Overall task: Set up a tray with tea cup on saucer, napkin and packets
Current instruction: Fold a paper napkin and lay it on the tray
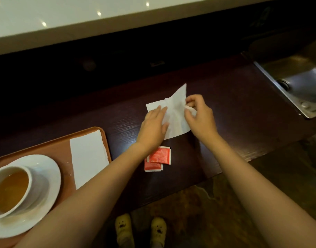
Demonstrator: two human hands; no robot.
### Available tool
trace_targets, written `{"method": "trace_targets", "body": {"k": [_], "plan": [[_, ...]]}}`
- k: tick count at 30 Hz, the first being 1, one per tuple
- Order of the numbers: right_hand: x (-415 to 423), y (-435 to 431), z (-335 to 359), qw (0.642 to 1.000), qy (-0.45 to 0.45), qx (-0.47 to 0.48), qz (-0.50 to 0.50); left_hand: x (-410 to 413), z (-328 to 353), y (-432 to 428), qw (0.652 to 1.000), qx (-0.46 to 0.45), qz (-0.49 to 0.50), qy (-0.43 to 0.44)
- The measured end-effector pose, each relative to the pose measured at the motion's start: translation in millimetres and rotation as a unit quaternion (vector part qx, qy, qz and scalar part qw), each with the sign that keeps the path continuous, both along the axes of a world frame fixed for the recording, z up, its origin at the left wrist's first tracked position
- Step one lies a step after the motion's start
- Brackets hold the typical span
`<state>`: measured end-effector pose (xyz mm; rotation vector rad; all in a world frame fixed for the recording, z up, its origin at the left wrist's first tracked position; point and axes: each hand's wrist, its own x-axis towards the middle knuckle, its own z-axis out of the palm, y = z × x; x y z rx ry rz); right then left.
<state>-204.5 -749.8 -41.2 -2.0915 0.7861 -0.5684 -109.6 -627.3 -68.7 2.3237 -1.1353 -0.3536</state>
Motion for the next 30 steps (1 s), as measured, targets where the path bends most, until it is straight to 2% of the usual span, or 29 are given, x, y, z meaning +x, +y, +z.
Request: {"method": "trace_targets", "body": {"k": [3, 6, 9, 12, 14, 16, 18, 19, 21, 23, 27, 30], "plan": [[14.1, 13.7, -7.2, 0.996, 0.045, -0.046, 0.069, 14.4, 9.3, 7.4, 0.995, -0.069, 0.059, 0.031], [21.6, 26.7, -19.7, 0.988, 0.079, -0.072, 0.113, 31.2, 18.0, 13.2, 0.992, -0.088, 0.086, 0.018], [22.5, 35.2, -30.3, 0.981, 0.111, -0.070, 0.146, 44.2, 24.6, 9.7, 0.992, -0.104, 0.072, -0.001], [17.5, 38.6, -36.6, 0.978, 0.124, -0.060, 0.157, 54.3, 26.1, -5.1, 0.995, -0.094, 0.013, -0.007], [11.3, 39.8, -36.3, 0.988, 0.092, -0.050, 0.117, 58.9, 23.3, -18.0, 0.997, -0.060, -0.051, 0.000], [5.0, 38.2, -34.8, 0.996, 0.058, -0.059, 0.017, 61.4, 18.4, -28.8, 0.994, -0.004, -0.114, 0.005], [0.7, 34.7, -32.9, 0.988, 0.083, -0.090, -0.090, 63.1, 13.6, -36.6, 0.987, 0.056, -0.151, -0.006], [-0.1, 33.2, -32.1, 0.980, 0.126, -0.098, -0.123, 63.8, 11.5, -39.6, 0.983, 0.078, -0.165, -0.020], [0.3, 32.9, -31.1, 0.961, 0.222, -0.092, -0.139, 65.5, 7.9, -44.0, 0.975, 0.099, -0.186, -0.063], [2.8, 34.5, -30.9, 0.954, 0.253, -0.082, -0.138, 68.2, 5.3, -47.3, 0.969, 0.108, -0.201, -0.095], [11.8, 37.6, -26.8, 0.962, 0.228, -0.056, -0.137, 74.7, 7.4, -54.4, 0.951, 0.134, -0.244, -0.130], [13.4, 37.4, -24.0, 0.979, 0.162, -0.049, -0.111, 80.4, 14.3, -59.6, 0.918, 0.149, -0.302, -0.211]]}}
